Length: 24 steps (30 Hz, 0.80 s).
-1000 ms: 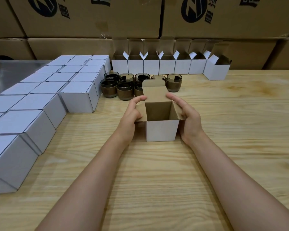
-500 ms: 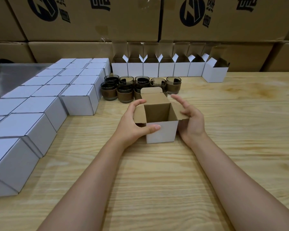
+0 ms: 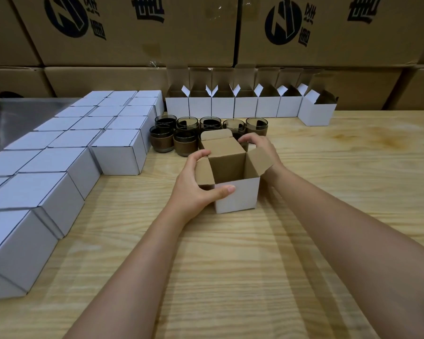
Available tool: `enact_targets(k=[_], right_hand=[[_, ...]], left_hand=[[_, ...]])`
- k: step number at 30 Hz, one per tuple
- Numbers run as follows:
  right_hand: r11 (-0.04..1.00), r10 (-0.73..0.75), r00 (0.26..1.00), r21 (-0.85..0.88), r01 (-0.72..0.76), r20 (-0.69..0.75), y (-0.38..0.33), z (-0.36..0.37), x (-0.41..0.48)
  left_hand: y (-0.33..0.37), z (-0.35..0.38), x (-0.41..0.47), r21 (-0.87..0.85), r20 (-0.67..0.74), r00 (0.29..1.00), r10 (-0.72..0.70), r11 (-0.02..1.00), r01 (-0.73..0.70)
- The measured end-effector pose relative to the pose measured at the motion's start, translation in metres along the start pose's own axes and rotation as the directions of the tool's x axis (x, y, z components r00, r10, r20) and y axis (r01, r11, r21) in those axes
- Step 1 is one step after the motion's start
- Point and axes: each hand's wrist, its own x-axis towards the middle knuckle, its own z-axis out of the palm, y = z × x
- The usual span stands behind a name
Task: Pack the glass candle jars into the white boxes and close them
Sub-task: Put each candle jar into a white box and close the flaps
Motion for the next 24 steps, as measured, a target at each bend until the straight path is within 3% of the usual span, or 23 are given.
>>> enact_targets(k=[3,7,13,19,24], right_hand=[[1.000,-0.027,0.996,0.012,0.028,-0.087,0.003,-0.001,-0.003],[0.969,-0.170,0.969,-0.208,0.131,-0.181,0.017,-0.009,-0.013],[0.992,-0.121,0.937,-0.063,0.107,-0.329,0.032,-0.022,-0.028],[0.993,-0.022,0.922,0.097,0.065,-0.385,0.021,-0.040,-0.031],[0.957,-0.031,0.926,0.257,0.137,-0.376,-0.005,-0.053,-0.036]], left_hand=[[-0.002,-0.001,0.003,0.013,-0.011,1.000,-0.004,1.000,0.004],[-0.007,-0.002,0.006,-0.009,-0.062,0.998,-0.005,1.000,0.004],[-0.011,-0.004,0.008,-0.014,-0.081,0.997,-0.018,1.000,0.017],[-0.011,-0.001,0.009,-0.028,-0.088,0.995,-0.044,0.999,0.042],[-0.009,-0.001,0.009,-0.022,-0.057,0.998,-0.034,0.999,0.033]])
